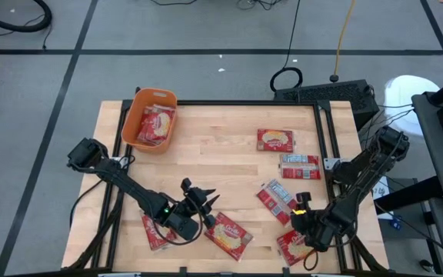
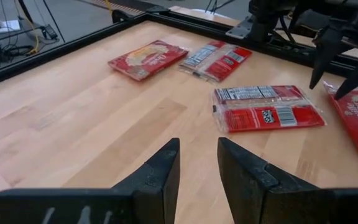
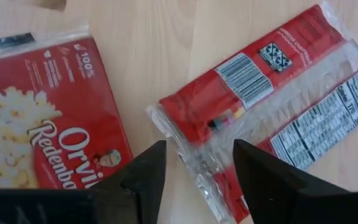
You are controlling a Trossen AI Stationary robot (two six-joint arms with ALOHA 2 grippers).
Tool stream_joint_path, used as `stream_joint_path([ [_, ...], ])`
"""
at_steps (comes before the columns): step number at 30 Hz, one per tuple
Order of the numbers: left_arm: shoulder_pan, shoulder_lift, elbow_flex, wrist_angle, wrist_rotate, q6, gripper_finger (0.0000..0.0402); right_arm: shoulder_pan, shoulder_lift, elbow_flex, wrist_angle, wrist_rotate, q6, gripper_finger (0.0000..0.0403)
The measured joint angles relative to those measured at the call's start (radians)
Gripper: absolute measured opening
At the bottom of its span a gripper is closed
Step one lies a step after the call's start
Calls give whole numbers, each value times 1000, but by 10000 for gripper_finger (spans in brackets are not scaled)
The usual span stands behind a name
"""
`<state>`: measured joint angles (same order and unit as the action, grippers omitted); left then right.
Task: Sort popcorn bags into baskets
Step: Put the red popcorn bag into the orange bin
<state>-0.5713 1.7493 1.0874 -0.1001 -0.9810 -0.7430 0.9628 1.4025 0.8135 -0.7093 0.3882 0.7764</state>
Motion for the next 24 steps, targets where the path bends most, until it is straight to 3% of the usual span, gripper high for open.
stream_joint_path([
  [16, 0, 0, 0, 0, 0, -19, 113, 48, 0, -125, 196, 8, -68, 171],
  [24, 0, 0, 0, 0, 0, -21, 113, 47, 0, -184, 227, 102, -144, 171],
])
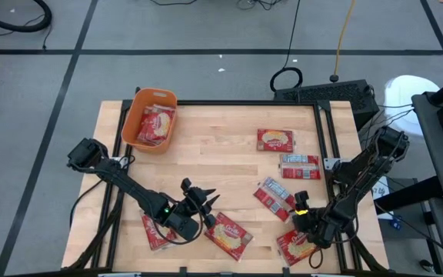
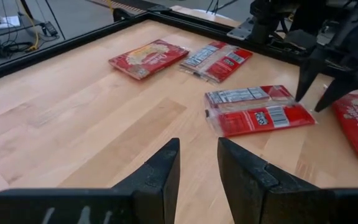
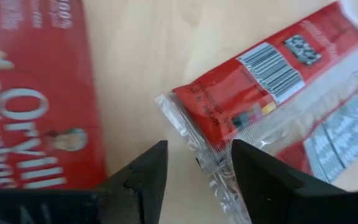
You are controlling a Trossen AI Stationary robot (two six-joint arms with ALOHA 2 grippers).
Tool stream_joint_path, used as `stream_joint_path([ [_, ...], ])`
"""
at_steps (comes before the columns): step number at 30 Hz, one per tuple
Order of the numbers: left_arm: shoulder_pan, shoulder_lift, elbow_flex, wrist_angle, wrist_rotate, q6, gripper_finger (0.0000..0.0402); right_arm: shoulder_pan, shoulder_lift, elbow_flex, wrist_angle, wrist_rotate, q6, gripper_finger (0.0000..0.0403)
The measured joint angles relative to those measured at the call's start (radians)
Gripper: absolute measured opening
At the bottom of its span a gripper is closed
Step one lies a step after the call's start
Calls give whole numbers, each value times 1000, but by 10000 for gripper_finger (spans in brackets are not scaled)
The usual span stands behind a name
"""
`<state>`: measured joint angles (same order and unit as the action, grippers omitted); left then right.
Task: Sort popcorn bags into baskets
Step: Put the red popcorn bag into the orange bin
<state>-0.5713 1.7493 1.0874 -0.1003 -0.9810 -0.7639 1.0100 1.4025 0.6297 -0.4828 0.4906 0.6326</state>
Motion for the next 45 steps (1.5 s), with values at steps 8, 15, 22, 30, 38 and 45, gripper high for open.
stream_joint_path([
  [8, 0, 0, 0, 0, 0, 0, 113, 0, 0, -28, 3, 59, -85, 170],
  [15, 0, 0, 0, 0, 0, -2, 113, 1, -3, -108, 143, 70, -103, 120],
  [22, 0, 0, 0, 0, 0, -1, 113, 1, -1, -145, 223, 96, -102, 36],
  [30, 7, -1, 0, 20, 10, 10, 113, -10, 2, -147, 295, 157, -152, 4],
  [38, 18, -1, 0, 229, 169, 382, 114, -57, 2, -147, 402, 192, -222, 1],
  [45, 17, 17, 1, 352, 132, 611, 142, -120, 2, -147, 560, 222, -326, 0],
])
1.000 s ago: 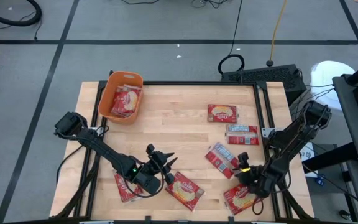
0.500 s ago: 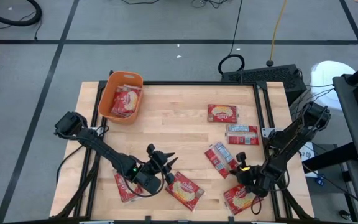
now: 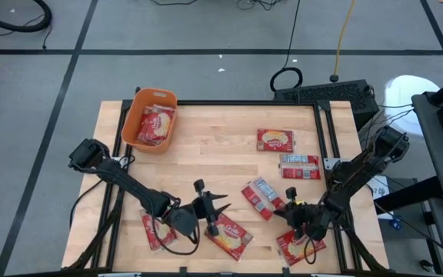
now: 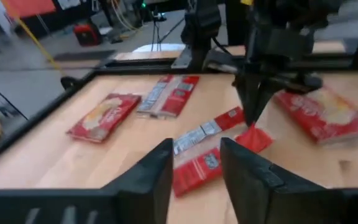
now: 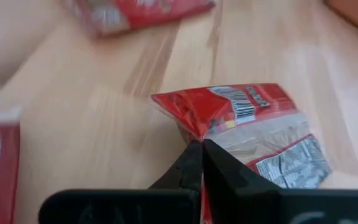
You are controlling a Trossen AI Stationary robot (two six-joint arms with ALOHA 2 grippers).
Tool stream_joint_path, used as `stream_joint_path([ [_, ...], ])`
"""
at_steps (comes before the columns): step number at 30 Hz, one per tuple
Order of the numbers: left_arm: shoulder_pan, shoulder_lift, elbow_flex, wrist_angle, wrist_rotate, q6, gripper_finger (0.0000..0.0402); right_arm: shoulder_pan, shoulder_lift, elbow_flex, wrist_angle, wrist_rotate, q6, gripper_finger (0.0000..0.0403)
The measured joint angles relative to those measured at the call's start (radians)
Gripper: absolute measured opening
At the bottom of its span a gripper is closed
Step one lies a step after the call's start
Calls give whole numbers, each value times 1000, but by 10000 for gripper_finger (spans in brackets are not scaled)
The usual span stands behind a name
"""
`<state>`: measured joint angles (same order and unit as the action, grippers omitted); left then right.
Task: Sort popcorn bags into baskets
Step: Put the red popcorn bag into the orange bin
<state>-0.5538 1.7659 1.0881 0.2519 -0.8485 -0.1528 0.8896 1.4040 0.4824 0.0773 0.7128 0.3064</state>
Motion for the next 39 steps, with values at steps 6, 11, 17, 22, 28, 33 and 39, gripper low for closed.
stream_joint_path([
  [6, 5, 88, 0, 107, -8, 83, 233, -71, -1, 0, 166, 52, -95, 0],
  [11, 14, 195, 0, 246, -3, 189, 284, -143, -1, 1, 296, 51, -157, 0],
  [17, 24, 290, 0, 349, 6, 285, 284, -224, -1, 1, 446, 47, -208, 0],
  [22, 55, 323, 0, 361, -20, 280, 272, -280, -1, 1, 553, 45, -246, 0],
  [28, 121, 344, 0, 347, -63, 236, 261, -335, -1, 1, 585, 7, -247, 0],
  [33, 171, 344, 0, 323, 4, 169, 240, -363, -1, 1, 606, -39, -238, 0],
  [39, 202, 344, 0, 321, 52, 130, 169, -383, -1, 1, 618, -38, -216, 0],
])
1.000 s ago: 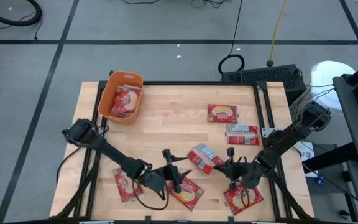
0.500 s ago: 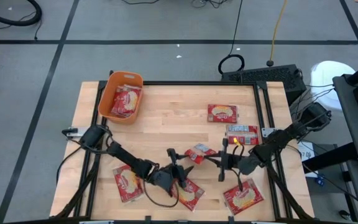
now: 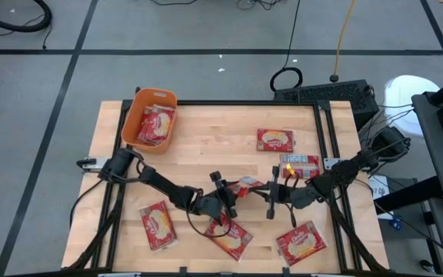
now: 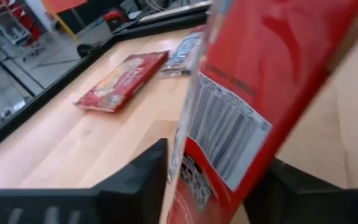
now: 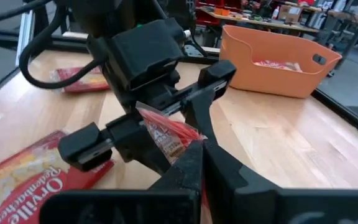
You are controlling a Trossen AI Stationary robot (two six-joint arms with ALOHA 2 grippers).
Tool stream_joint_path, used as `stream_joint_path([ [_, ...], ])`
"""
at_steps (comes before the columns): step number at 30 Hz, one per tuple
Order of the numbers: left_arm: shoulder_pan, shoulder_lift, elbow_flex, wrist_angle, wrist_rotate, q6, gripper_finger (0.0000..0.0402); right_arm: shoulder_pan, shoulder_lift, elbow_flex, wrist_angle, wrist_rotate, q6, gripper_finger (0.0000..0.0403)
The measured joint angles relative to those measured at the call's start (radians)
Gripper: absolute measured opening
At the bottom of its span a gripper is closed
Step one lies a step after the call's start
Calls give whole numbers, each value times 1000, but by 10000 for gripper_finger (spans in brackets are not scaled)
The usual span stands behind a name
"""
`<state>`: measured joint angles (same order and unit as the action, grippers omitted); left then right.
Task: Sort popcorn bags into baskets
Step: Put the red popcorn bag into the orange bin
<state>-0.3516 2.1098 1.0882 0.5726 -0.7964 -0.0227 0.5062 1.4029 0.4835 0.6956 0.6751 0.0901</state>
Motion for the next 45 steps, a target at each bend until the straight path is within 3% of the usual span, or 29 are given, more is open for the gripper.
stream_joint_path([
  [5, 22, 0, 0, 6, -6, -66, 93, -16, 0, 0, 9, 2, 32, 0],
  [10, 21, 0, 0, 8, 25, -20, 29, -17, 0, 1, 16, 3, 6, 0],
  [14, 10, -10, 0, 4, 29, -2, 27, -17, -3, 1, 58, 8, -21, 11],
  [20, -10, -72, -2, -27, 24, -28, 48, -16, -101, 1, 79, 9, -81, 68],
  [28, -42, -258, -2, -229, 32, -120, 26, -13, -280, -1, -57, 7, -91, 141],
  [37, -94, -432, 0, -422, 57, -275, 45, -12, -298, -120, 21, 1, 5, 180],
  [45, -109, -471, 1, -432, 83, -285, 26, -29, -279, -148, 140, -155, 3, 200],
])
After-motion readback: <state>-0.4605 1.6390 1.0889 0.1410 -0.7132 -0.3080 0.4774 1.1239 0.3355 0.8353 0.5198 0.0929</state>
